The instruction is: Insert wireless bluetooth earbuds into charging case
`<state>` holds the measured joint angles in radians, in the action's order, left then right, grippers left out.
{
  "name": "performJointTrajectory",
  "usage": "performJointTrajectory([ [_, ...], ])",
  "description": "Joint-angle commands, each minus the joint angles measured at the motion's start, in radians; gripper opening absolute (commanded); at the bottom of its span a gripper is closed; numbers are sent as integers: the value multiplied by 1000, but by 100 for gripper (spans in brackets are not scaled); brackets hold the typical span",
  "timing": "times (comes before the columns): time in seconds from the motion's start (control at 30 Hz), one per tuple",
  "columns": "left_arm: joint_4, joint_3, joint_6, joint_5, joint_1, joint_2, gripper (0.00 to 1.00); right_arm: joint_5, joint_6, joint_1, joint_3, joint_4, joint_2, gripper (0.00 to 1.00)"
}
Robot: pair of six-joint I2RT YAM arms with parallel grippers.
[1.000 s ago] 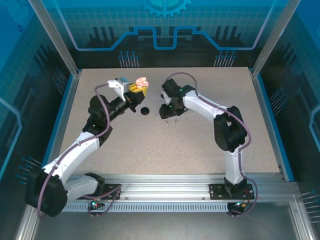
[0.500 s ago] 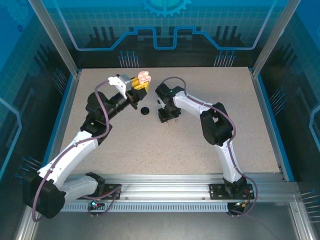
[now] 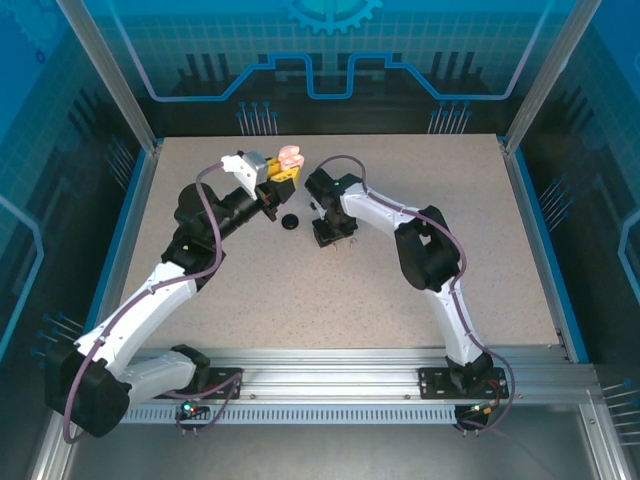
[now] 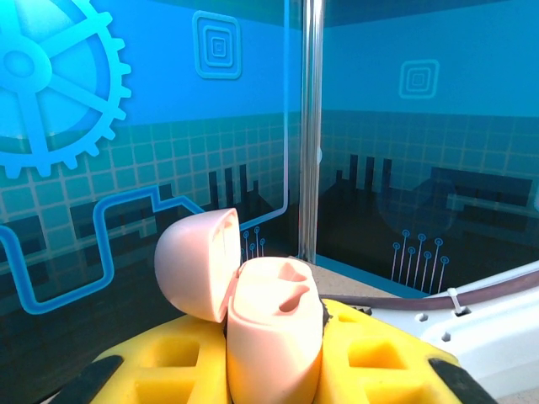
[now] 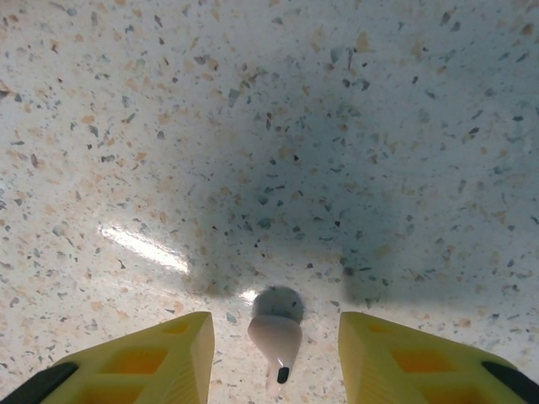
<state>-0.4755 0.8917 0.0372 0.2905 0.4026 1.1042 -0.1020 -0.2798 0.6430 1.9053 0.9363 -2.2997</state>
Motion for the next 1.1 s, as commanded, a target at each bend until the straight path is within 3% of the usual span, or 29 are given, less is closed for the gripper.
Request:
performJointTrajectory([
  [0.0,-21,33,24,-18,7,-3,0,-36,17,24,16,44,-50,41],
  [0.6,-21,30,20,-21,8,-6,0,-94,-2,41,30,65,-94,33],
  [1.07,-15,38,21,-18,19,-2,0,-94,-22,34,-59,37,-32,32],
])
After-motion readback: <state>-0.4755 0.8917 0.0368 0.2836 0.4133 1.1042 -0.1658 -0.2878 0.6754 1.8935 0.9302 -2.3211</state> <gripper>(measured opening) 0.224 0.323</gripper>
